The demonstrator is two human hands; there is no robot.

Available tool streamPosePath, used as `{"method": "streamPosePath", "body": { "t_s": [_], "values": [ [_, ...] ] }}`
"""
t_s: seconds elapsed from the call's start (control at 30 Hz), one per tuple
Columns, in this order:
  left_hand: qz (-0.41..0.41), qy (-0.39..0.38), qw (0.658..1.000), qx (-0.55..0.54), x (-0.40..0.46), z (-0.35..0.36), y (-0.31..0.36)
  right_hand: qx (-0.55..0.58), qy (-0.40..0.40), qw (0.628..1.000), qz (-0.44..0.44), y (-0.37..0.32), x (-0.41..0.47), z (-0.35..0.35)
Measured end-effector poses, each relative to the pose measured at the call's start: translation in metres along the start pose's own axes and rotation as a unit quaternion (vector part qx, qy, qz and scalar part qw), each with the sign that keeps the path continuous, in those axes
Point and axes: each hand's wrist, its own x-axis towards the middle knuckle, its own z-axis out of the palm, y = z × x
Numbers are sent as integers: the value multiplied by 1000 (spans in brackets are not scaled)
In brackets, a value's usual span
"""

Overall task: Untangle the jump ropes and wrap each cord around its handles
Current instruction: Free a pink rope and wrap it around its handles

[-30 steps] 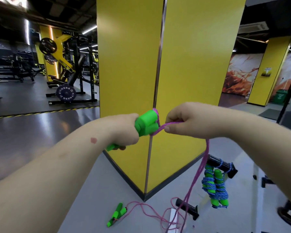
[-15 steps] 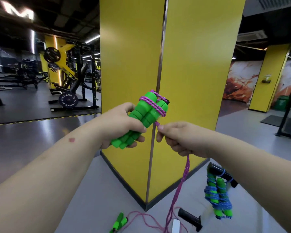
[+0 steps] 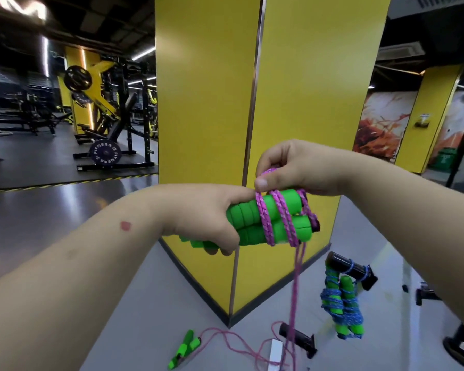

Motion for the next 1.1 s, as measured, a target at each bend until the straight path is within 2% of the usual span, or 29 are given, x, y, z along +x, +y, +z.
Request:
{"method": "streamPosePath", "body": {
  "t_s": [0.03, 0.1, 0.17, 0.23, 0.33, 0.4, 0.47, 0.53, 0.6, 0.67, 0.7, 0.77, 0.8, 0.83, 0.87, 0.93, 0.97, 1.0, 1.07, 1.1],
  "values": [
    [24, -11, 998, -65, -6, -3, 0, 88, -9, 996, 11, 8, 2, 1],
    [65, -7, 981, -181, -13, -8, 0, 164, -7, 985, 49, 23, 5, 7],
    [86, 45, 962, -257, -12, -15, -3, 213, 3, 975, 69, 38, 8, 21],
    [72, 139, 946, -282, -6, -21, -9, 252, 5, 964, 87, 48, 8, 34],
    [20, 288, 917, -275, 3, -23, -24, 136, 16, 985, 107, 46, -2, 45],
    [-1, 353, 896, -269, 9, -19, -32, -11, 24, 993, 112, 34, -12, 46],
    [-21, 393, 892, -225, 14, -13, -37, -184, 19, 978, 96, 18, -21, 45],
    [-29, 385, 911, -146, 17, -5, -35, -301, 5, 952, 58, 1, -24, 38],
    [-24, 333, 941, -57, 16, 2, -27, -346, 5, 937, 36, -12, -21, 24],
    [-6, 268, 963, -34, 13, 2, -17, -359, 21, 933, 17, -15, -15, 8],
    [12, 239, 969, -60, 11, -1, -16, -316, 35, 948, 8, -14, -13, 1],
    [56, 184, 964, -185, 4, -10, -18, -129, 57, 990, 1, -4, -9, -10],
    [77, 157, 947, -269, 2, -14, -21, -35, 62, 997, 13, 5, -8, -12],
    [97, 143, 920, -352, 1, -17, -24, 0, 70, 997, 28, 12, -6, -11],
    [113, 147, 888, -421, 2, -19, -27, -14, 76, 996, 39, 20, -5, -5],
    [121, 202, 836, -496, 10, -18, -29, 0, 64, 997, 47, 37, 0, 16],
    [107, 249, 821, -503, 15, -16, -30, 65, 59, 994, 64, 42, 2, 27],
    [85, 302, 811, -494, 21, -14, -32, 70, 54, 994, 72, 42, 1, 36],
    [29, 408, 805, -429, 29, -11, -40, -58, 47, 995, 63, 35, -4, 50],
    [1, 453, 815, -360, 31, -9, -46, -140, 43, 987, 60, 28, -8, 52]
  ]
}}
